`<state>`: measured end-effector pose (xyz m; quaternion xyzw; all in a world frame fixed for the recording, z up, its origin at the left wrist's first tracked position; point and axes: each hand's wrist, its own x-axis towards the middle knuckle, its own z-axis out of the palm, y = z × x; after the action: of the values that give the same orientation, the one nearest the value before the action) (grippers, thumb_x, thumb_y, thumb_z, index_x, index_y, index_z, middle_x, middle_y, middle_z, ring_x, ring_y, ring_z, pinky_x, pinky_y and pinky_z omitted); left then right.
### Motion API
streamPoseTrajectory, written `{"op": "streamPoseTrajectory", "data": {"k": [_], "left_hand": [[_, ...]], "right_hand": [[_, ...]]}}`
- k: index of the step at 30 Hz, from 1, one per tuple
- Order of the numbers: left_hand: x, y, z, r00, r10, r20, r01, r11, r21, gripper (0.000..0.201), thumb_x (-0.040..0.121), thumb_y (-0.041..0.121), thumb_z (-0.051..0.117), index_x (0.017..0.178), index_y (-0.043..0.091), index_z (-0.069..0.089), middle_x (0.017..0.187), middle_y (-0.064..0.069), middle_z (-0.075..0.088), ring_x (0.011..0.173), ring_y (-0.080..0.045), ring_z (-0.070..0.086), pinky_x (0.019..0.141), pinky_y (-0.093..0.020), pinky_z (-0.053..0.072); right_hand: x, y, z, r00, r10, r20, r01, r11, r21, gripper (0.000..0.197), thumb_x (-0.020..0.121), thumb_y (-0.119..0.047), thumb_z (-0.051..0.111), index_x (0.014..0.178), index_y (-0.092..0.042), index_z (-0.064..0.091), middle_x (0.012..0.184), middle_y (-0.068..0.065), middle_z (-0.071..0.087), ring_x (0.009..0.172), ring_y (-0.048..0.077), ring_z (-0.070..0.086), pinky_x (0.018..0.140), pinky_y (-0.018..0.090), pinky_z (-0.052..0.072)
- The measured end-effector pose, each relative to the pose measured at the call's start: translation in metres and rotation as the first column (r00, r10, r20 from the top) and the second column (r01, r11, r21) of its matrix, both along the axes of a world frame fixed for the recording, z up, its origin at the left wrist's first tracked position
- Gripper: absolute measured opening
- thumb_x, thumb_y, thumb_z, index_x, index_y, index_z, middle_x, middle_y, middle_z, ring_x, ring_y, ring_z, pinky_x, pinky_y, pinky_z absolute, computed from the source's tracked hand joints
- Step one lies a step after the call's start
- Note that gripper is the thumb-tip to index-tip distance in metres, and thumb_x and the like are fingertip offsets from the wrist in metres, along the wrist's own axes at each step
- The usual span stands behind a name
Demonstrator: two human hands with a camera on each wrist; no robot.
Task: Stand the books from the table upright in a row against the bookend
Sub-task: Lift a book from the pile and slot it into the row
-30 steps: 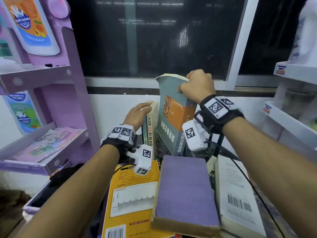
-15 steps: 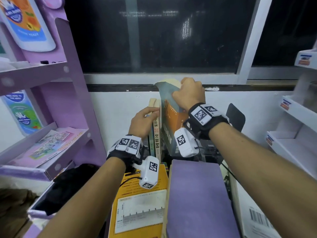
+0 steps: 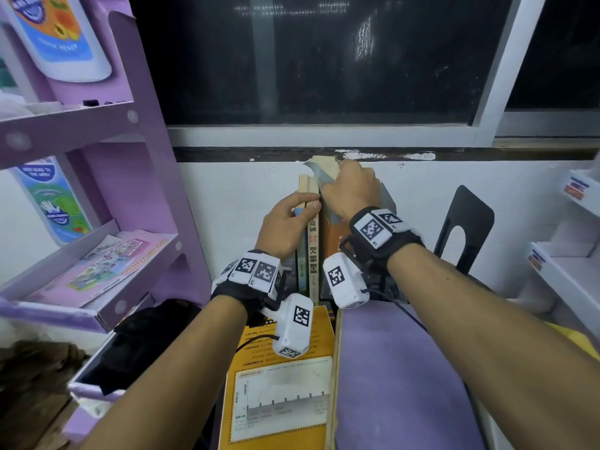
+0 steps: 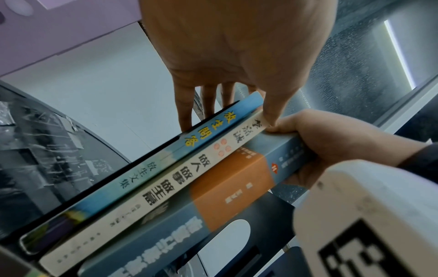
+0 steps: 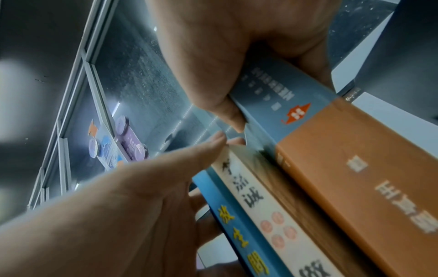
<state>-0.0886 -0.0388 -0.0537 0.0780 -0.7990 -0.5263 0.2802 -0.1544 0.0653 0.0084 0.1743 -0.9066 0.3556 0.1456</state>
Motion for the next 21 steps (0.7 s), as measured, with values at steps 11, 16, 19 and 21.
{"op": "streamPoseTrajectory", "data": {"k": [11, 16, 19, 21], "left_hand": [[0.010, 0.002, -0.001, 0.999, -0.028, 0.020, 0.029, 0.997, -0.065, 0.042, 0.077, 0.039, 0.075, 0.116, 0.038, 0.057, 0.112, 0.010, 0.064, 0.102, -0.012, 0.061, 0.091, -0.040, 0.052], [0.012, -0.002, -0.003, 1.000, 0.004, 0.004, -0.003, 0.986, -0.167, 0.050, 0.078, 0.029, 0.077, 0.122, 0.033, 0.053, 0.110, 0.012, 0.060, 0.107, -0.014, 0.058, 0.092, -0.034, 0.050], [0.012, -0.002, -0.003, 1.000, 0.020, -0.003, -0.020, 0.982, -0.189, 0.046, 0.079, 0.029, 0.076, 0.120, 0.030, 0.054, 0.107, 0.013, 0.060, 0.102, -0.014, 0.059, 0.087, -0.034, 0.051], [0.012, -0.002, -0.003, 1.000, 0.017, -0.010, -0.019, 0.982, -0.189, 0.045, 0.079, 0.027, 0.077, 0.119, 0.031, 0.055, 0.108, 0.014, 0.058, 0.100, -0.013, 0.057, 0.088, -0.037, 0.052]], "right_hand": [[0.003, 0.002, -0.007, 0.987, 0.145, 0.075, -0.142, 0.989, -0.044, 0.039, 0.087, -0.042, 0.056, 0.113, -0.013, 0.057, 0.110, 0.012, 0.062, 0.101, 0.031, 0.059, 0.056, 0.025, 0.032], [0.008, 0.008, -0.004, 0.961, 0.240, 0.134, -0.239, 0.971, -0.030, 0.051, 0.086, -0.051, 0.056, 0.121, -0.014, 0.054, 0.113, 0.009, 0.060, 0.101, 0.027, 0.057, 0.074, 0.033, 0.047], [0.013, 0.018, -0.001, 0.928, 0.319, 0.193, -0.318, 0.947, -0.035, 0.040, 0.085, -0.048, 0.062, 0.113, -0.022, 0.051, 0.101, 0.002, 0.056, 0.091, 0.021, 0.058, 0.077, 0.039, 0.057], [0.012, 0.022, -0.001, 0.904, 0.352, 0.242, -0.355, 0.934, -0.034, 0.041, 0.083, -0.043, 0.066, 0.112, -0.020, 0.049, 0.106, 0.004, 0.059, 0.091, 0.021, 0.062, 0.067, 0.042, 0.061]]}}
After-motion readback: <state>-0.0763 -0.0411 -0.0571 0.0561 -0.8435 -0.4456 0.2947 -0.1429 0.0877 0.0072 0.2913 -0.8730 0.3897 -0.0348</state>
